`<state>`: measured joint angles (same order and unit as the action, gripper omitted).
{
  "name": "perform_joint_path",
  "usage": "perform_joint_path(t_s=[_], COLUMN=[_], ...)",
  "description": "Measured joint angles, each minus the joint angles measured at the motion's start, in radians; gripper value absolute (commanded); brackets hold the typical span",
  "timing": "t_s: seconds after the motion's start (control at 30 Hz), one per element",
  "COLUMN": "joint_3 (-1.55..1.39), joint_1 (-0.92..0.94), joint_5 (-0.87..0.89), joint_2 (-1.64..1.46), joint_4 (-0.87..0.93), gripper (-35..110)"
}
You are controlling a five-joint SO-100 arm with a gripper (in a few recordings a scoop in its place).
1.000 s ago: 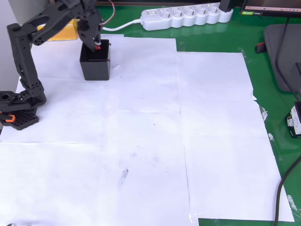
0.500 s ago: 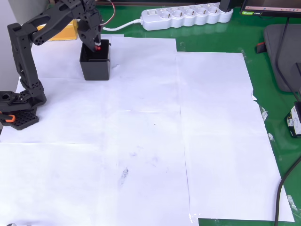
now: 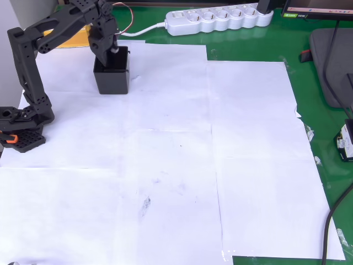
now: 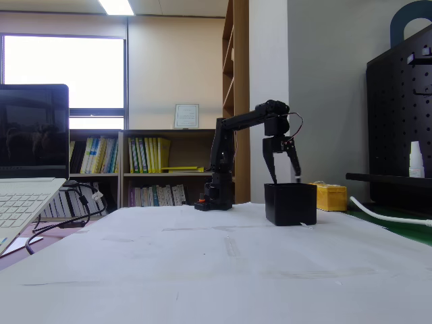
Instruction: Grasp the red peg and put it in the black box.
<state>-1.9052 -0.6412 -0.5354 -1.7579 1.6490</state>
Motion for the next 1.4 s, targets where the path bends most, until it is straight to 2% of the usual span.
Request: perform_joint_path(t_s=[0.07,0.13,0.17,0.23,0.77,0.93,1.03,1.2,1.4], joint_3=[0.000,0.000,0.000,0.000,0.000,-0.002,0.018,0.247,0.750], joint_1=[0.014,0.028,0.028,0.026,0.075,0.147,0.252,0.483,0.629], joint_5=[0.000,0.000,0.000,0.000,-0.015,-0.115,-0.221,-0.428,-0.603], joint_2=[0.000,0.000,0.000,0.000,0.066,0.172,0.282,0.518,0.792], joint_4=[-0.005,-0.005,-0.005,-0.006,0.021,0.115,0.120,-0.011,-0.359], gripper=[38,30,23,0,0,0,0,0,0])
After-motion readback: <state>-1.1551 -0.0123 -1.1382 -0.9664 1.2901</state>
